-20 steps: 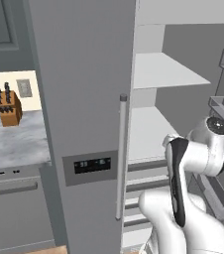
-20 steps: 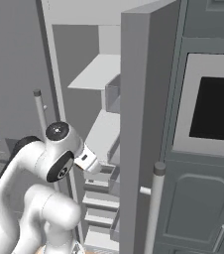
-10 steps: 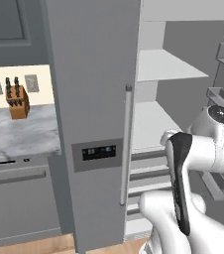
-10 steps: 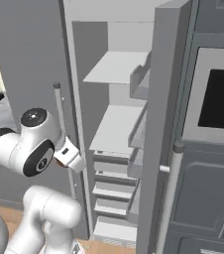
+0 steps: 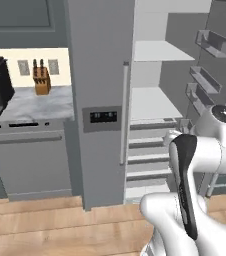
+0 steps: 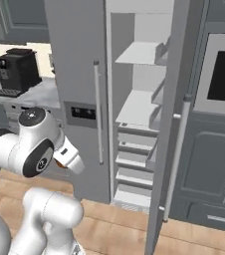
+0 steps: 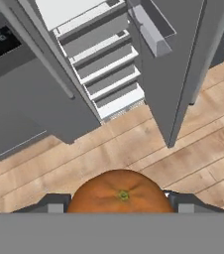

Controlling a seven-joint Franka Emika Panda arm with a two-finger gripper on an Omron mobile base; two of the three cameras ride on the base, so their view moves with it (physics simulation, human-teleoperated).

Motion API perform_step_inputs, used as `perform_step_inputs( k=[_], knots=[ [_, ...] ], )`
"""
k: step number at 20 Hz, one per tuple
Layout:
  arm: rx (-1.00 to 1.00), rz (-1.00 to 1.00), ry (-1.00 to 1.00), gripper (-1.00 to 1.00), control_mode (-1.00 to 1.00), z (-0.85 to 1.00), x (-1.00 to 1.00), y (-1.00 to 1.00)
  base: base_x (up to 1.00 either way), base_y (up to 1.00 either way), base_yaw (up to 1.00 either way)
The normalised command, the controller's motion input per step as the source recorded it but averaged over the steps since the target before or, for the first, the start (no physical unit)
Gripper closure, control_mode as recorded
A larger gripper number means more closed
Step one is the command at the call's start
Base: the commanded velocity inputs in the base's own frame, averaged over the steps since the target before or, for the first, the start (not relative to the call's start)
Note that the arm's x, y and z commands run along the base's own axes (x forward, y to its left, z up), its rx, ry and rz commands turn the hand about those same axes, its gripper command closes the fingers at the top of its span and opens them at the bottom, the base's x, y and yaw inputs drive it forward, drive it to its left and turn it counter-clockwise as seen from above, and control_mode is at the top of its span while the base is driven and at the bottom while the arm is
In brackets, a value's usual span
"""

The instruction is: Place the cold items (onion and tangerine) from the fridge in one tupperware on the dining counter. Place the warm items (hot dog and kebab skewer) in the stove area in another tupperware.

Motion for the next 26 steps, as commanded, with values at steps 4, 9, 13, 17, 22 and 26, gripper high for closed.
perform_step_inputs(
  k=[4, 9, 13, 17, 22, 26],
  knots=[
    [0.00, 0.00, 0.00, 1.00, 1.00, 0.00, 0.00, 0.00, -1.00, 0.01, 0.38],
    [0.00, 0.00, 0.00, 1.00, 1.00, 0.00, 0.00, 0.00, -1.00, 0.03, 0.22],
    [0.00, 0.00, 0.00, 1.00, 1.00, 0.00, 0.00, 0.00, -1.00, 0.16, 0.04],
    [0.00, 0.00, 0.00, 1.00, 1.00, 0.00, 0.00, 0.00, -1.00, 0.16, 0.00],
    [0.00, 0.00, 0.00, 1.00, 1.00, 0.00, 0.00, 0.00, -1.00, 0.28, 0.00],
    [0.00, 0.00, 0.00, 1.00, 1.00, 0.00, 0.00, 0.00, -1.00, 0.36, 0.00]
  ],
)
